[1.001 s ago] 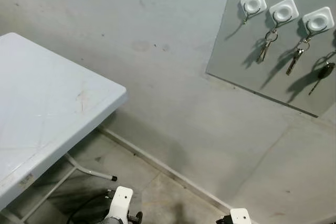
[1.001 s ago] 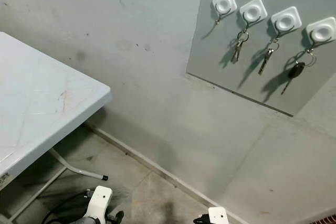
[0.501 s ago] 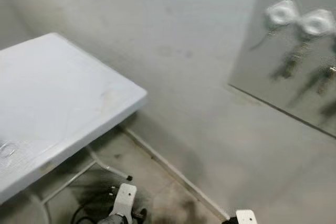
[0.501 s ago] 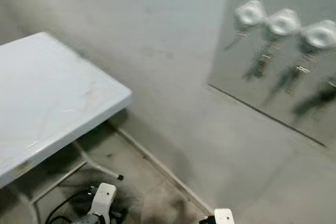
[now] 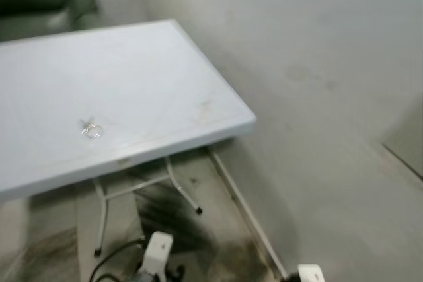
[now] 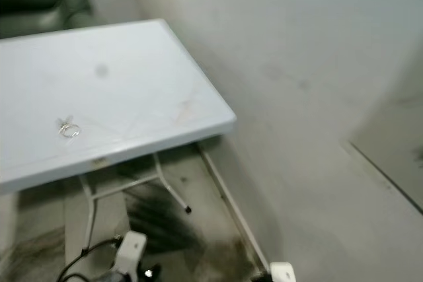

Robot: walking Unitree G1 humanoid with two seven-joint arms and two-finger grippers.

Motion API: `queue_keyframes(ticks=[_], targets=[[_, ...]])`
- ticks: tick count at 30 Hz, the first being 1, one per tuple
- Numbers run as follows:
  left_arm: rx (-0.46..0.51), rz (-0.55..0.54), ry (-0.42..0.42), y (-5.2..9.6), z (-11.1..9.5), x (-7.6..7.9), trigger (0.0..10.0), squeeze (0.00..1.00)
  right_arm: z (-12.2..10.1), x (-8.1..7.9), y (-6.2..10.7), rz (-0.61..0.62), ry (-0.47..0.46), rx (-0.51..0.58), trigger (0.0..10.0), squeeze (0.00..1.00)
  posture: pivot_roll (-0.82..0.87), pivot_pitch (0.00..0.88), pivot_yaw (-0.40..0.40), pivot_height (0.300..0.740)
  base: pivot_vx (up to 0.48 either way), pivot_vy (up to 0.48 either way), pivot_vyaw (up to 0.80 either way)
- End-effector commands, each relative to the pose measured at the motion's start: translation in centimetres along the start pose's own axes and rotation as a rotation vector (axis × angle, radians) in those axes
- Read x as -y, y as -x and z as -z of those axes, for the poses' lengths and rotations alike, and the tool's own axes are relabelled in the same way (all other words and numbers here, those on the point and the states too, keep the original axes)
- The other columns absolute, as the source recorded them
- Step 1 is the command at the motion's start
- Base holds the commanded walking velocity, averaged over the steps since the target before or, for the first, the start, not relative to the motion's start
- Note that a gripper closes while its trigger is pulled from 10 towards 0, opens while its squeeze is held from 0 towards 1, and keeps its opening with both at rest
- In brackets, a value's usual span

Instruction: Hang keys on a hook

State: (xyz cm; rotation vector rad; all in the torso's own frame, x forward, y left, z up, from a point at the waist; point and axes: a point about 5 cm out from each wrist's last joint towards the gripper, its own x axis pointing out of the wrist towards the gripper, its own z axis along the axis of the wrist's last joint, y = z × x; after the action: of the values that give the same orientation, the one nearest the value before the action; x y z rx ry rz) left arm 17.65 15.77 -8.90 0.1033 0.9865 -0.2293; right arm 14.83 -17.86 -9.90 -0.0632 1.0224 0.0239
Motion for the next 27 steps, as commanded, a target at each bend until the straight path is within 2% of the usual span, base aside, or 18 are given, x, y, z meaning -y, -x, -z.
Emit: queue_keyframes(ticks=[1, 17, 20, 27], targets=[[0.019, 0.024, -0.008, -0.27, -0.69, 1.11, 10.0, 0.00, 1.26, 0.89, 0.32, 0.022, 0.000, -0.041, 10.0, 0.00, -0.02, 0.000, -0.043, 0.740, 0.000, 0.000, 0.80], [0.009, 0.022, -0.021, -0.24, -0.48, 1.07, 10.0, 0.00, 1.46, 0.79, 0.36, 0.019, 0.002, -0.046, 10.0, 0.00, -0.02, 0.000, -0.040, 0.740, 0.000, 0.000, 0.80], [0.008, 0.020, -0.022, -0.23, -0.40, 1.05, 10.0, 0.00, 1.51, 0.76, 0.36, 0.019, -0.001, -0.048, 10.0, 0.00, -0.02, 0.000, -0.039, 0.740, 0.000, 0.000, 0.45], [0.004, 0.016, -0.015, -0.20, -0.27, 0.97, 10.0, 0.00, 1.64, 0.76, 0.40, 0.026, -0.033, -0.047, 10.0, 0.00, -0.02, 0.000, -0.037, 0.740, 0.000, 0.000, 0.00]])
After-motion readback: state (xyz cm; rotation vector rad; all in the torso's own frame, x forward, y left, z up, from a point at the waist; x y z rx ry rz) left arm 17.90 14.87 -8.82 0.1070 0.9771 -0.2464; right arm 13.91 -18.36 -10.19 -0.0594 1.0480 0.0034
